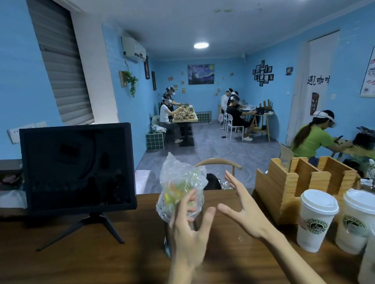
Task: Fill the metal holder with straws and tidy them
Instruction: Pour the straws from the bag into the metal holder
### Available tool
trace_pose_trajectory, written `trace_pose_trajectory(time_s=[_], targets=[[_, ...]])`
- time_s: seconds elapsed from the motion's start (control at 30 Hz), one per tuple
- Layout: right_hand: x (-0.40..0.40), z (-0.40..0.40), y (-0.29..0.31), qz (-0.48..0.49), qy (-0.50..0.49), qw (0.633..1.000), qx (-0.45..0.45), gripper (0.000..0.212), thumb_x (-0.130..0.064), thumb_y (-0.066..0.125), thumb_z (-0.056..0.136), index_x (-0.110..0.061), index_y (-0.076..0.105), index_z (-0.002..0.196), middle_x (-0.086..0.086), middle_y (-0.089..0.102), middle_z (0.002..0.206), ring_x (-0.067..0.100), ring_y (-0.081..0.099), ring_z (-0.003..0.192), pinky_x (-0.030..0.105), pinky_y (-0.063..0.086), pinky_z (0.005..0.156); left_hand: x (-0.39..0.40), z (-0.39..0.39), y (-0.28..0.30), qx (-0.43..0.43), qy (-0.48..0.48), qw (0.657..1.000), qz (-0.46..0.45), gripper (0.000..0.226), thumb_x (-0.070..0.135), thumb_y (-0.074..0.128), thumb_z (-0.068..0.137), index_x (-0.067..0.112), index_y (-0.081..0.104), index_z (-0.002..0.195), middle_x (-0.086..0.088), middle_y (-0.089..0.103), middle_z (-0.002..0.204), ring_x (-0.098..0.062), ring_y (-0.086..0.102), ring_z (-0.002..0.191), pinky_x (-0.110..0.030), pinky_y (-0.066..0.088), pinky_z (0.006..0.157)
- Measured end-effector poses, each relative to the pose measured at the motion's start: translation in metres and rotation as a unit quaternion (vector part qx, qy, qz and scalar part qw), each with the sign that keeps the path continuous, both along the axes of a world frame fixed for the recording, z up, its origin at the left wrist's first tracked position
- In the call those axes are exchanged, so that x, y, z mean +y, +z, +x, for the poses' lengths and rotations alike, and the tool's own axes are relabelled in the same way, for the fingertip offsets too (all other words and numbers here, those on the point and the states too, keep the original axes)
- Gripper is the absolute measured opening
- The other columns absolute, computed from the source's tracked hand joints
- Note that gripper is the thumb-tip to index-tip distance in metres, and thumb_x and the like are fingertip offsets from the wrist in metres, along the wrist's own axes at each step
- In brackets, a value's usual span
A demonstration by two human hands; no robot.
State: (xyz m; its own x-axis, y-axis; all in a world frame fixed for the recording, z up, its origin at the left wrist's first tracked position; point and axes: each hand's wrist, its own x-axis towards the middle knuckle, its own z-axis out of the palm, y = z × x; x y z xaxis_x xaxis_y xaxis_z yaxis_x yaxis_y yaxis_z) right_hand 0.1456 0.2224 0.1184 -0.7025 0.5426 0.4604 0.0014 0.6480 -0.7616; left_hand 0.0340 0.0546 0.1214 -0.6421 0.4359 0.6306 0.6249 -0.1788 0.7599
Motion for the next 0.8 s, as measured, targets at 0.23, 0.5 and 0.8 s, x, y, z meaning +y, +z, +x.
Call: trace_pose_trajectory(time_s=[0.23,0.5,0.8], targets=[[0.004,-0.015,-0.032,-0.043,-0.004,0.998,-0.036,0.101,-0.066,0.077,0.078,-0.054,0.014,0.155,-0.027,0.022,0.163,-0.011,0.021,0.148,0.035,0.024,0.125,-0.012,-0.068,-0.021,0.057,0.123,0.991,-0.026,0.096,0.059,0.076,0.069,0.022,0.037,0.148,0.003,0.037,0.142,-0.014,0.04,0.133,-0.035,0.038,0.11],[-0.019,-0.071,-0.02,-0.05,0.052,0.997,0.008,0.112,-0.06,0.084,0.075,-0.041,0.013,0.16,-0.018,0.029,0.163,0.004,0.029,0.15,0.041,0.031,0.122,0.016,-0.092,-0.012,-0.115,-0.106,0.981,-0.113,0.122,0.041,0.088,0.074,0.038,0.0,0.159,0.021,0.03,0.151,0.012,0.042,0.133,-0.005,0.042,0.096],[-0.031,-0.099,-0.03,-0.017,-0.04,0.998,0.055,0.068,-0.072,0.063,0.086,-0.053,0.029,0.141,-0.022,0.047,0.142,-0.006,0.045,0.132,0.036,0.043,0.112,0.035,-0.095,-0.023,-0.004,0.028,0.983,-0.182,0.087,0.047,0.047,0.07,0.012,0.036,0.149,-0.013,0.058,0.137,-0.035,0.058,0.12,-0.037,0.047,0.093]])
